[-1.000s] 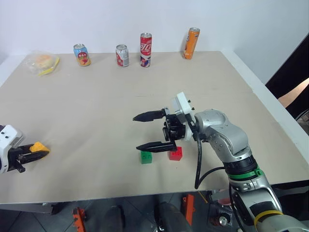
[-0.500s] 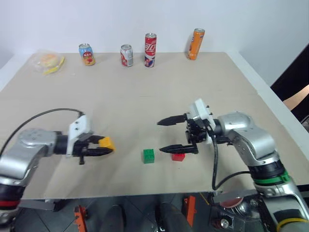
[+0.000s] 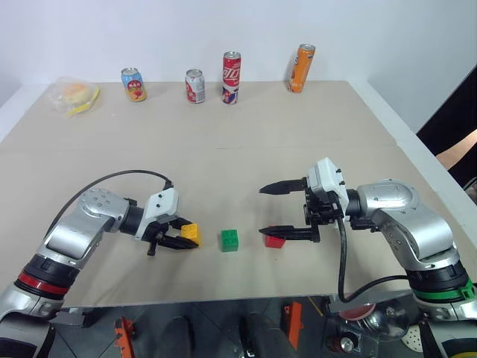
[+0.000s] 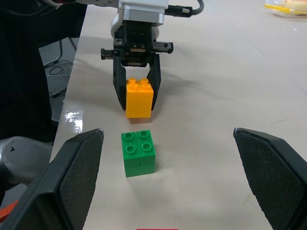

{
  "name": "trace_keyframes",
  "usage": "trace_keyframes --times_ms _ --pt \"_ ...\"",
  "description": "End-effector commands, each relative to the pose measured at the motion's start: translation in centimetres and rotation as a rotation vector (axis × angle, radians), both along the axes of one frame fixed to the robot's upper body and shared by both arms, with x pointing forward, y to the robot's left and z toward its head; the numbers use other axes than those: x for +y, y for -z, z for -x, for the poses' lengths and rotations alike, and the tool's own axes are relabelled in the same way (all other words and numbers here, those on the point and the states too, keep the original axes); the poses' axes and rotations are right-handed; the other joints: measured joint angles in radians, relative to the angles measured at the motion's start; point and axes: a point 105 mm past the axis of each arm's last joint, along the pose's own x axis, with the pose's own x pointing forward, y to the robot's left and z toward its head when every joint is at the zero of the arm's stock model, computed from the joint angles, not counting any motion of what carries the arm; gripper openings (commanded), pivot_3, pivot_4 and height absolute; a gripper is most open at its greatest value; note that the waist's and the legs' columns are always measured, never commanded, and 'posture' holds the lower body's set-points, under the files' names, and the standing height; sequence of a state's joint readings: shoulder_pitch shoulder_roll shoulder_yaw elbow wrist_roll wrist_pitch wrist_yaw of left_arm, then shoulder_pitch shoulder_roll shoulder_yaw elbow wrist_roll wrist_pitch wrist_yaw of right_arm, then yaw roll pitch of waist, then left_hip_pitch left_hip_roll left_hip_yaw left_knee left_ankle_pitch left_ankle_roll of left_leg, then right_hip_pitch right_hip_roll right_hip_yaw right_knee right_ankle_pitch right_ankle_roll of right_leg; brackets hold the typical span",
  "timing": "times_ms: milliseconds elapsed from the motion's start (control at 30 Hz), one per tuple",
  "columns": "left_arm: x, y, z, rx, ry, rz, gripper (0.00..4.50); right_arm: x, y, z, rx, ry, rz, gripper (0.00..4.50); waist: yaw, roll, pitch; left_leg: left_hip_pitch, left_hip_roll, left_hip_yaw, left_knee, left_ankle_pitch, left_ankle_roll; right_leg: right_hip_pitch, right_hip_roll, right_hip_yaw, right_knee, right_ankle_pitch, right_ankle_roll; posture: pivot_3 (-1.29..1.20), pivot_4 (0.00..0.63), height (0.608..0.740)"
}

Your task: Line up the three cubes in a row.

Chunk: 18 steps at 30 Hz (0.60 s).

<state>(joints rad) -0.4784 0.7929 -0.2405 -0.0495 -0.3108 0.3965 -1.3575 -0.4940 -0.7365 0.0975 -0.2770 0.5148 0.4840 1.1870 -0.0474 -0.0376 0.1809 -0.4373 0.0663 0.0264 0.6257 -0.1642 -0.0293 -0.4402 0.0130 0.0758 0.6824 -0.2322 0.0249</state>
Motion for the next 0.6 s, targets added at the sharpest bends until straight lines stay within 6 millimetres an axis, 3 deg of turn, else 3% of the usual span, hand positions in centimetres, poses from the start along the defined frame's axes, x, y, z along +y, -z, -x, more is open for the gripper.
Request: trace_keyframes --times_ms 33,600 --pt "-0.1 -0.2 0.3 -0.013 0.019 -0.005 1.36 -0.1 -1.3 0.4 -0.052 0.000 -0.019 4.50 0.000 0.000 0.000 0.000 0.000 0.000 0.000 0.000 0.000 0.000 0.000 0.000 0.000 0.000 0.000 0.00 0.150 0.740" --pt "0.5 1.2 0.6 -0.006 0.000 -0.077 1.36 0.0 -1.5 0.2 -0.044 -0.012 -0.029 4.50 0.000 0.000 0.000 0.000 0.000 0.000 0.002 0.000 0.000 0.001 0.000 0.000 0.000 -0.001 -0.002 0.00 0.150 0.740"
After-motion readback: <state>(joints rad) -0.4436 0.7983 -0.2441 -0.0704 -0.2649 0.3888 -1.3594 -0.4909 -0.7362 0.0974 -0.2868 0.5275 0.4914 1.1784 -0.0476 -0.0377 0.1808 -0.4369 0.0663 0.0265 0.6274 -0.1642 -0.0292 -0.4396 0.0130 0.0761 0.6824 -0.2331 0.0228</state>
